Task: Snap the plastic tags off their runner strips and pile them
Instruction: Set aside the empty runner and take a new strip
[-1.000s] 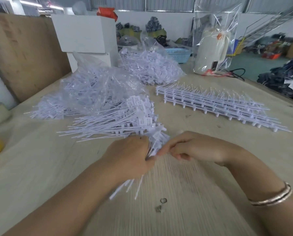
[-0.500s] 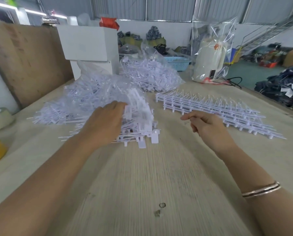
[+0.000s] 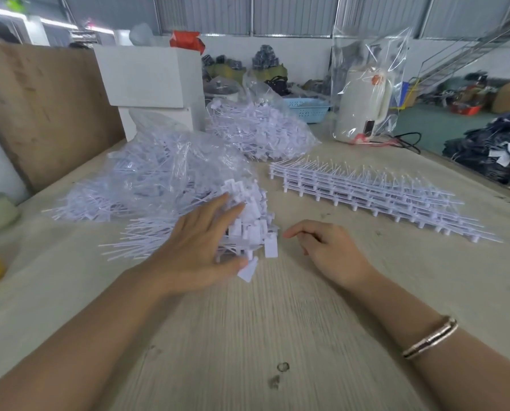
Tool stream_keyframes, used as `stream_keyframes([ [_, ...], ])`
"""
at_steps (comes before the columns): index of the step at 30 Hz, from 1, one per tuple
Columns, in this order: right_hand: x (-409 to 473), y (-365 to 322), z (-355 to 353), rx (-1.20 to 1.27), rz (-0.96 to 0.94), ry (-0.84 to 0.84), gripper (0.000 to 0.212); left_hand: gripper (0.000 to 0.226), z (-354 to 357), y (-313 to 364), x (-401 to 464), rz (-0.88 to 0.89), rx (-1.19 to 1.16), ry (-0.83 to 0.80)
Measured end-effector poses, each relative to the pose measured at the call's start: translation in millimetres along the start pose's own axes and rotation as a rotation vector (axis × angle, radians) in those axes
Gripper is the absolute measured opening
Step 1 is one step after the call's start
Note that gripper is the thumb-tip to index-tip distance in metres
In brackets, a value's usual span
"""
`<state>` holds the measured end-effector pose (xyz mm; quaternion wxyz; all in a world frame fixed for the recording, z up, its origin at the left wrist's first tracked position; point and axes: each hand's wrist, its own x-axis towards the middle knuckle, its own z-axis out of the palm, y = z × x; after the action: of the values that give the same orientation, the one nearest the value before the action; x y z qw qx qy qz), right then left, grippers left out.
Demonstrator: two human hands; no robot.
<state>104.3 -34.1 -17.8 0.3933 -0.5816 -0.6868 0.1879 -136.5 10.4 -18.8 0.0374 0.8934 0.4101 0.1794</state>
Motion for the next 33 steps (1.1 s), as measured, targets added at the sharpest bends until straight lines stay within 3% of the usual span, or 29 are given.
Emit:
stream_keyframes([
  [4, -1.0, 1.0, 1.6, 0.037, 0.008, -0.053, 0.037, 0.079, 15.0, 2.3, 9.0, -0.083, 0.194, 0.043],
  [8, 1.2, 3.3, 0.6, 0.075, 0.019, -0.063, 0.036, 0.078, 12.9, 7.5, 11.1, -0.074, 0.208, 0.129],
  [12, 10.4, 10.0, -6.7, 0.179, 0.106, 0.039, 0.038, 0.082, -4.5, 32.7, 8.9, 0.019, 0.130, 0.206],
  [16, 14.1, 15.1, -6.3, 0.322, 0.193, 0.145, 0.040, 0.049, -16.7, 72.2, 25.5, 0.107, -0.072, 0.377],
  [18, 15.1, 14.9, -8.5, 0.421, 0.207, 0.262, 0.039, 0.032, -12.9, 94.8, 45.1, 0.024, -0.385, 0.267],
  [20, 14.6, 14.5, -15.2, 0.507, 0.208, 0.410, 0.037, 0.029, -3.7, 110.7, 72.4, -0.125, -0.569, 0.143],
  [25, 16.5, 19.6, -33.6, 0.705, 0.276, 0.687, 0.037, 0.022, 28.5, 116.0, 151.5, -0.449, -0.603, 0.001],
  [29, 20.3, 23.9, -34.1, 0.800, 0.362, 0.752, 0.033, 0.023, 47.7, 114.9, 192.7, -0.577, -0.676, -0.039],
  [33, 22.7, 25.6, -30.0, 0.805, 0.353, 0.709, 0.035, 0.020, 53.8, 124.7, 216.3, -0.706, -0.872, -0.043],
])
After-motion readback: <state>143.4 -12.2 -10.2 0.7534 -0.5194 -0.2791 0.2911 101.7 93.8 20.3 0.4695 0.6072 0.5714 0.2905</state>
